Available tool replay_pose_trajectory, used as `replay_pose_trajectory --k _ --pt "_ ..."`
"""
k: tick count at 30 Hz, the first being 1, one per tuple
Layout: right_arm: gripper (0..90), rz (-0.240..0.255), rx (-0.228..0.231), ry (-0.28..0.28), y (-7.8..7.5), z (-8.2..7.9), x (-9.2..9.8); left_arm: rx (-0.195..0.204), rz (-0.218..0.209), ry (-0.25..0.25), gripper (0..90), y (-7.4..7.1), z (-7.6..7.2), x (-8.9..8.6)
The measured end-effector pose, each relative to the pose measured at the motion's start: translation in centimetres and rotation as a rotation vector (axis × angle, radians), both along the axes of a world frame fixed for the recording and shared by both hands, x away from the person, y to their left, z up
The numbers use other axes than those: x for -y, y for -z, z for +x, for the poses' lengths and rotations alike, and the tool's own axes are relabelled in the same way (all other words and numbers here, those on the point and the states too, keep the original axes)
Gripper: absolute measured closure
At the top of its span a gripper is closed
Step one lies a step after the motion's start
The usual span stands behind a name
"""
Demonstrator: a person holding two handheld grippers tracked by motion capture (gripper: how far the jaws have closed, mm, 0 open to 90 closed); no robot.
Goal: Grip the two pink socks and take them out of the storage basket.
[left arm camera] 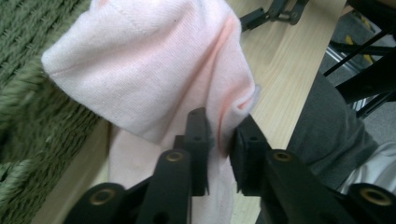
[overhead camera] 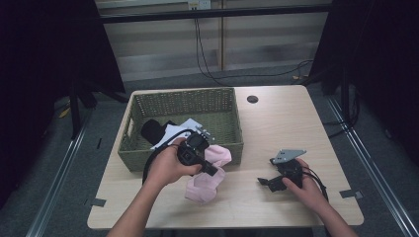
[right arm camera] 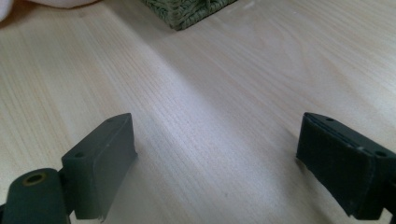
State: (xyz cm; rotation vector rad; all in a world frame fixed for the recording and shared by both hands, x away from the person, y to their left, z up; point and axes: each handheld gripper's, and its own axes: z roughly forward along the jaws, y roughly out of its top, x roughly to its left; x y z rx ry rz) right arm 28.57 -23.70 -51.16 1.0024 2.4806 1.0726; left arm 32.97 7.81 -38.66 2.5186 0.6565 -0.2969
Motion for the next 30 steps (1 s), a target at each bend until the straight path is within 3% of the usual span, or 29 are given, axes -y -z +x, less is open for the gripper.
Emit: replay_pose_trajectory --k 6,16,20,30 --pt "10.6 0.0 0.0 0.0 0.0 0.0 0.0 0.043 0.018 -0.022 55.8 0.3 -0.3 -0.9" --pt "10.6 0.0 0.003 0.0 0.0 -0.1 0.0 0.122 0.039 -0.081 43.9 2.4 -1.3 -4.0" --pt "10.6 0.0 0.0 0.003 0.0 -0.1 0.0 0.133 0.017 -0.112 41.5 4.0 -1.6 -5.5" --pt "10.6 0.0 0.001 0.003 0.0 -0.1 0.0 0.229 -0.043 -0.168 34.2 7.8 -2.4 -9.1"
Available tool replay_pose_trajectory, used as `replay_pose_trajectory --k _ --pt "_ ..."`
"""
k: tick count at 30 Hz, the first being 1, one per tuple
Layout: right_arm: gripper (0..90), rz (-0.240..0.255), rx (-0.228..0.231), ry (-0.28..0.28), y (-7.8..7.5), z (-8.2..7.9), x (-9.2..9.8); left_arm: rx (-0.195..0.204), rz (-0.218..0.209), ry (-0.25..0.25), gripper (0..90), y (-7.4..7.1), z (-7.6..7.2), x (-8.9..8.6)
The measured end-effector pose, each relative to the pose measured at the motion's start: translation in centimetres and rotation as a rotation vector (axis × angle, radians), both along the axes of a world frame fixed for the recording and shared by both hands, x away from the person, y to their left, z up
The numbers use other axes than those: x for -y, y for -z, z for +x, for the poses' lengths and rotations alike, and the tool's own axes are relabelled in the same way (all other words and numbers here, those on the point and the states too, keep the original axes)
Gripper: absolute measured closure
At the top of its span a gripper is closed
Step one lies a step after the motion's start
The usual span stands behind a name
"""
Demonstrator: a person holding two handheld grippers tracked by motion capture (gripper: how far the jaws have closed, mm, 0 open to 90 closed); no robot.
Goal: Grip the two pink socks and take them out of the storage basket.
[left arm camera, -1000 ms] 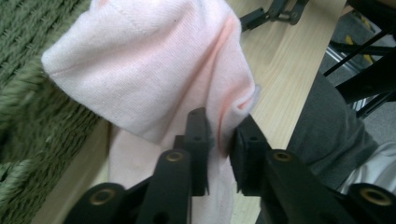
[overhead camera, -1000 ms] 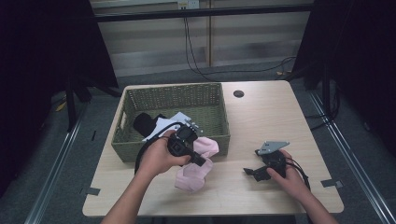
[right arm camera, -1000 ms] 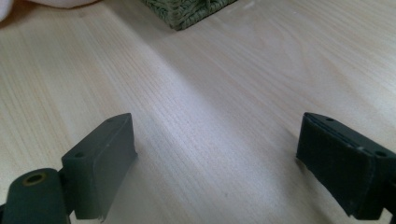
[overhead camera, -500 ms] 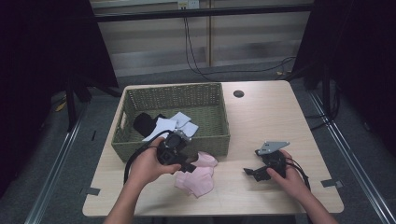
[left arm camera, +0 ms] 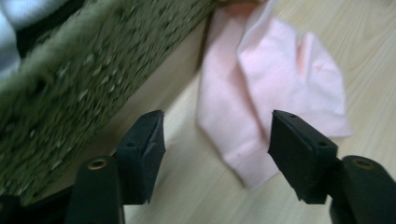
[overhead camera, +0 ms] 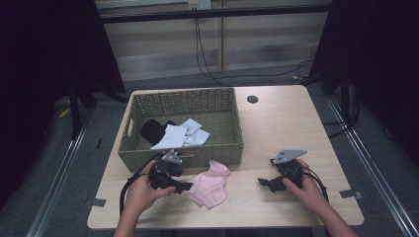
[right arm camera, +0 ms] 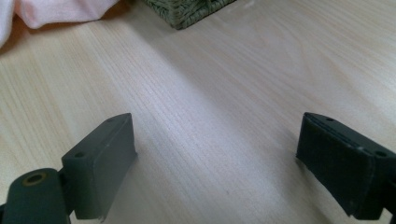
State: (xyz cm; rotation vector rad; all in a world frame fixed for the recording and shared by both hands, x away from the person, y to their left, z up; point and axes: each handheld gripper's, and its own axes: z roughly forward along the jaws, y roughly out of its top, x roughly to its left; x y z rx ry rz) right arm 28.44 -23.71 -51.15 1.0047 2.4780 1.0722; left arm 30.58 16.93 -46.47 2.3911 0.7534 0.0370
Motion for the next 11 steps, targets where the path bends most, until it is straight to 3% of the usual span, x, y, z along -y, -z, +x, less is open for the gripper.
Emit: replay_pose_trajectory --k 5,8,9,11 --pt "10.6 0.0 0.001 0.001 0.0 0.0 0.0 0.051 -0.014 -0.02 31.0 1.6 -0.3 -1.5" --pt "10.6 0.001 0.001 0.001 0.0 0.0 0.0 0.07 0.012 -0.009 29.0 2.5 -0.4 -1.8" --pt "10.6 0.001 0.001 0.001 0.0 0.0 0.0 0.096 0.02 -0.004 28.0 2.6 -0.4 -1.9" --pt "10.6 0.0 0.001 0.001 0.0 0.0 0.0 0.116 -0.001 0.0 26.3 2.9 -0.4 -2.1"
